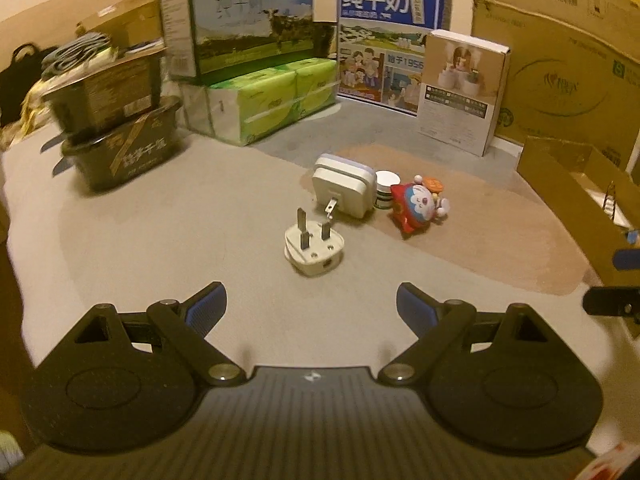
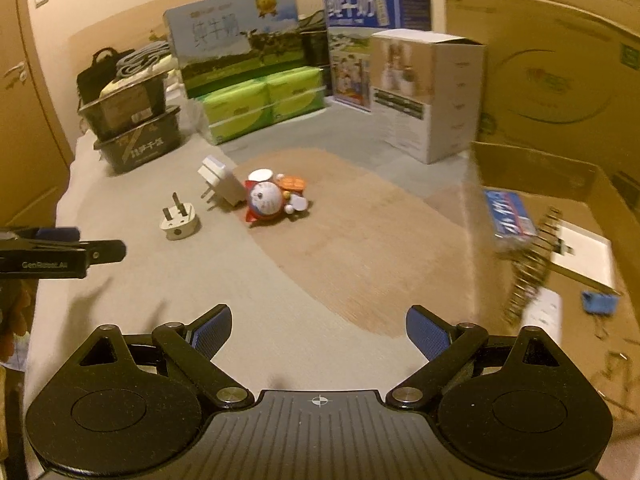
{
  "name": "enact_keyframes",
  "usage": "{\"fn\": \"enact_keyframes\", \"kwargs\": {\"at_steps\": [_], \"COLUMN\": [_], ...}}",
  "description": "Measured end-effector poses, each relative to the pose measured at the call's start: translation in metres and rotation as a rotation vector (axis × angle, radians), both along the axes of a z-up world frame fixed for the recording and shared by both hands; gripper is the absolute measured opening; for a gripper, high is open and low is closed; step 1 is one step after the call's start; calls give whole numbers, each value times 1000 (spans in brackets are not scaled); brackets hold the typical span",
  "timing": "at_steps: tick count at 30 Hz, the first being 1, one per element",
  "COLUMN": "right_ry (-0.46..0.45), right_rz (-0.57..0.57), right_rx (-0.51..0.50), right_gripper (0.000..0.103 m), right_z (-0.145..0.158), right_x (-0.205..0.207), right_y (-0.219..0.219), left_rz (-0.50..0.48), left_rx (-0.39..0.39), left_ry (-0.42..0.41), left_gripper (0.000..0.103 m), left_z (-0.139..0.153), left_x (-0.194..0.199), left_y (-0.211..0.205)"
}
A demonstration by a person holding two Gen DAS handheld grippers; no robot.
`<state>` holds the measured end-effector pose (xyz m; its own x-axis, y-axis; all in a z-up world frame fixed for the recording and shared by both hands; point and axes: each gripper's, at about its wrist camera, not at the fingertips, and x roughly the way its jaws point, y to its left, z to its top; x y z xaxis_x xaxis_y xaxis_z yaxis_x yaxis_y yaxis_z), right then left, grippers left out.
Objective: Organize rigid objects
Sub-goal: 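Grasp the white plug adapter with the left tool while the right tool grasps the Doraemon figure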
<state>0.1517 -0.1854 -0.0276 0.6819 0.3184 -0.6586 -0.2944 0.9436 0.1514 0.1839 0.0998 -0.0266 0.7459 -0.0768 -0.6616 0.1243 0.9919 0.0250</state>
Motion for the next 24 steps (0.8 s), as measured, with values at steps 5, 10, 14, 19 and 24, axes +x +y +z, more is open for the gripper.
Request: {"fn": "enact_keyframes", "kwargs": {"at_steps": [5,10,14,19,24], "right_ry": [-5,-13,-32,-48,-73], "right_rz": [45,78,112,134,152], "right_rx": [0,-4,-18,-32,-35], "right_gripper": [93,93,93,93,93], "right_z": [-14,-23,-29,-40,-50], "right_x": [30,56,77,101,122], "right_y": [18,30,40,51,63], "left_rz": [-84,-205,-300,-371,-449], "left_rx": [38,83,111,102,79], "left_ry": [-5,-7,1,18,33], "left_gripper": [91,90,86,78,68], "left_z": [-15,-31,-41,-50,-58], "left_x": [27,51,69,89,107], "left_y": [2,5,10,21,24]}}
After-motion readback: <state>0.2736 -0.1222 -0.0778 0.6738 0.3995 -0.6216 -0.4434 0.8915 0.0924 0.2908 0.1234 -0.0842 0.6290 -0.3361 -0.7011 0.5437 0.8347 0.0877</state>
